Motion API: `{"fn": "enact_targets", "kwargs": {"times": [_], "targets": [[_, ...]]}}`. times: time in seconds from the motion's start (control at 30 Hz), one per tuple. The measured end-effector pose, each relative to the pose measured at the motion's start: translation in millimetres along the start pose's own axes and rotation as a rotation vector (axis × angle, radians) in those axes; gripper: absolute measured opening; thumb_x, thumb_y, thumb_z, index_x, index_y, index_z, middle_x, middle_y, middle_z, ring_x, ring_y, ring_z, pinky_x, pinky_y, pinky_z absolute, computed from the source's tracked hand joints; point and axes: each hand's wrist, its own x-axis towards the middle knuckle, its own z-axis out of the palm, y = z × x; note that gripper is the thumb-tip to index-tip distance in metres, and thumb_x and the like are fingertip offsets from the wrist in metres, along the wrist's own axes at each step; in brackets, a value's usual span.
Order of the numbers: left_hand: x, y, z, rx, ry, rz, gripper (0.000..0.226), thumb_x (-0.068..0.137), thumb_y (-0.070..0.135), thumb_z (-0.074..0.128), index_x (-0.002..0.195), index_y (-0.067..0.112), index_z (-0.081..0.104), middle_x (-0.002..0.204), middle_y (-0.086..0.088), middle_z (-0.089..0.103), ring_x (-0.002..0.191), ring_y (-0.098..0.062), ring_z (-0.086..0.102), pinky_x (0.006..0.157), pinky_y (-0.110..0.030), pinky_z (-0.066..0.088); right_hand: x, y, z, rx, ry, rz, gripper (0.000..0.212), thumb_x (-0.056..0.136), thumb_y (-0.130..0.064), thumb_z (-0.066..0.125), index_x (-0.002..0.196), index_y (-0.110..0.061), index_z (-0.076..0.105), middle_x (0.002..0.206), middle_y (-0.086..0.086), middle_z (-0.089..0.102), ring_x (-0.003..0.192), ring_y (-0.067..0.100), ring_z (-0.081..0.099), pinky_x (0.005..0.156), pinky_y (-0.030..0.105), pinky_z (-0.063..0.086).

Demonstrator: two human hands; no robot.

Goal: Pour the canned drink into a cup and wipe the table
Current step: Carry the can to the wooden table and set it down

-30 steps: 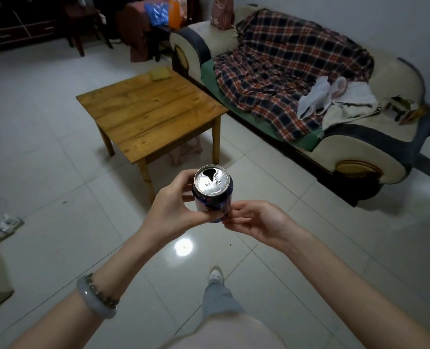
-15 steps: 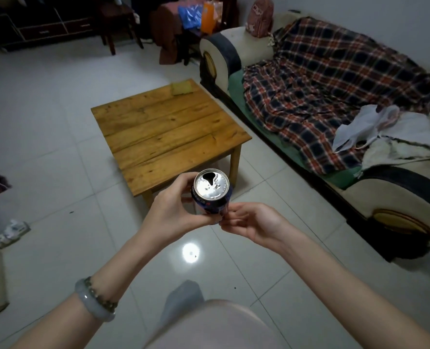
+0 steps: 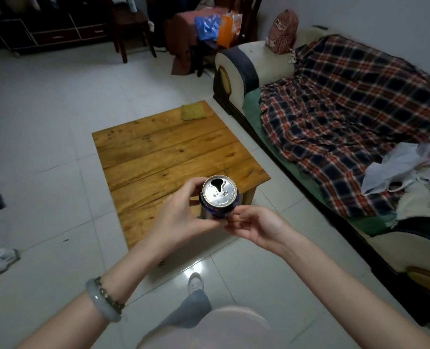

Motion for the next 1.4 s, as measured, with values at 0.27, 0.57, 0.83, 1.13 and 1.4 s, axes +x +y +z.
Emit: {"fn": "enact_targets", "kwargs": {"times": [0.27,0.57,0.83,1.13,1.4], "targets": [[106.1,-29.2,-26.4,0.019,0.029,-0.049,0.075,0.055,0.033,0.089,0.116,0.037,0.046,0.112,0.029,0.055,0.103,0.007,0.055,0.088,-0.02,0.049,92.5,-82.6,13.3,0.002,-0.005,0.028,0.041,0.083,0.01,0.032,0.116,0.012,0.056,0.093,0.022,0.069,0.08,0.025,0.07,0.073,0.031,0.058],[199.1,-74.8,-25.7,0.022,0.186,-0.221,0.072,0.054,0.031,0.089,0.112,0.033,0.045,0.108,0.026,0.056,0.101,0.009,0.054,0.085,-0.018,0.048,200.8,-163.8,15.8,-0.092,-0.099,0.147,0.041,0.085,0.011,0.028,0.117,0.011,0.055,0.093,0.023,0.069,0.082,0.026,0.07,0.076,0.031,0.058],[275.1,-117.8,-14.9,0.024,0.356,-0.382,0.069,0.055,0.027,0.09,0.106,0.037,0.044,0.103,0.027,0.057,0.099,0.013,0.052,0.079,-0.004,0.041,303.4,-222.0,15.2,-0.239,-0.165,0.292,0.031,0.087,0.01,0.032,0.106,0.005,0.058,0.082,0.016,0.07,0.079,0.024,0.069,0.078,0.031,0.056],[316.5,-204.6,-4.4,-0.003,0.328,-0.539,0.07,0.055,0.031,0.09,0.112,0.029,0.048,0.108,0.018,0.058,0.102,0.007,0.053,0.081,-0.006,0.043,419.5,-212.1,15.5,-0.438,-0.15,0.254,0.034,0.085,0.017,0.031,0.105,0.003,0.055,0.099,0.016,0.062,0.092,0.025,0.06,0.075,0.023,0.054],[315.1,-322.5,20.2,-0.004,0.3,-0.646,0.075,0.055,0.028,0.089,0.117,0.031,0.046,0.113,0.013,0.058,0.108,-0.003,0.054,0.092,-0.029,0.049,502.7,-166.5,-3.7,-0.68,-0.198,0.294,0.04,0.089,-0.005,0.048,0.127,0.003,0.052,0.121,0.016,0.057,0.111,0.023,0.053,0.09,0.019,0.047]]}}
